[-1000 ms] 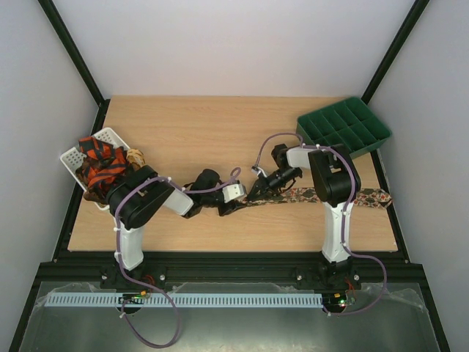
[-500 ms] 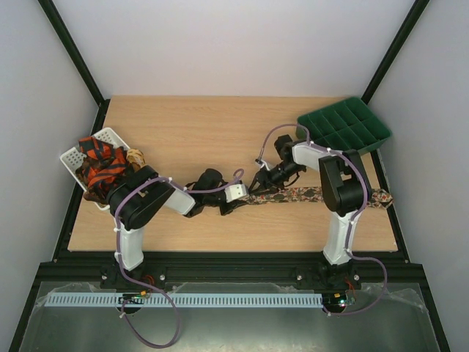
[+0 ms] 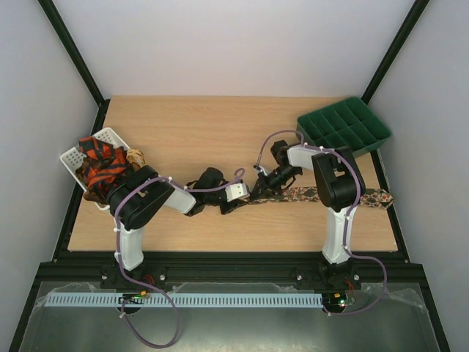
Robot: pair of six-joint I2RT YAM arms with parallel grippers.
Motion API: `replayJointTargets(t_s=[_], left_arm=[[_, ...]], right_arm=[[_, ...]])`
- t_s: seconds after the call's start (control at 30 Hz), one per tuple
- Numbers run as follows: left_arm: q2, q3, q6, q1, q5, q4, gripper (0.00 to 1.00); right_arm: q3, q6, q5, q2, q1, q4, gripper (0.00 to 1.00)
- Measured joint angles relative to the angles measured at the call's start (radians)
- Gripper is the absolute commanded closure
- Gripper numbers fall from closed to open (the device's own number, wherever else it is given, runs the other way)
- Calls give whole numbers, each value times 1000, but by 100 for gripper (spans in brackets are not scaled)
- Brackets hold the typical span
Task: Roll the ties
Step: Roll the tie at the center of the board.
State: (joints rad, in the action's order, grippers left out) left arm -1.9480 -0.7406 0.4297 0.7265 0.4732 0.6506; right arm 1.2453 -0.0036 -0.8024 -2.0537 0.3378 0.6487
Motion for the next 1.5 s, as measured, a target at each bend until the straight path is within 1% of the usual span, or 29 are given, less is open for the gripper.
replayJointTargets(t_s=[0.07, 0.1, 0.17, 0.43, 0.67, 0.77, 0.97, 1.2, 1.27, 1.37, 1.43, 1.5], left_arm=[[0, 0, 2, 0, -2, 2, 43], [1, 0, 2, 0, -2, 3, 36], [5, 7, -16, -5, 1, 13, 31], [-3, 80, -68, -58, 64, 132, 31], [-67, 79, -68, -62, 134, 251, 31], [-95, 64, -68, -61, 155, 283, 33], [-138, 19, -76, -57, 187, 301, 44], [-169, -7, -105, -48, 210, 329, 68], [-165, -7, -96, -47, 209, 319, 72], [-137, -15, -68, -38, 182, 247, 74], [-105, -33, -39, -32, 151, 155, 74], [-73, -62, -10, -31, 120, 39, 74]], right_arm=[[1, -1, 3, -3, -3, 0, 99], [1, -3, 8, -3, -5, 0, 99], [1, -9, 14, -5, -10, 0, 99], [-10, -34, -11, -35, -43, 2, 99], [40, -56, -71, -99, -71, 74, 99], [60, -72, -77, -114, -73, 99, 99], [65, -95, -81, -121, -75, 109, 99], [73, -105, -82, -127, -76, 117, 98], [76, -103, -81, -127, -76, 119, 95], [76, -97, -76, -123, -76, 119, 90], [76, -90, -69, -113, -76, 118, 84], [76, -88, -50, -94, -76, 116, 75]])
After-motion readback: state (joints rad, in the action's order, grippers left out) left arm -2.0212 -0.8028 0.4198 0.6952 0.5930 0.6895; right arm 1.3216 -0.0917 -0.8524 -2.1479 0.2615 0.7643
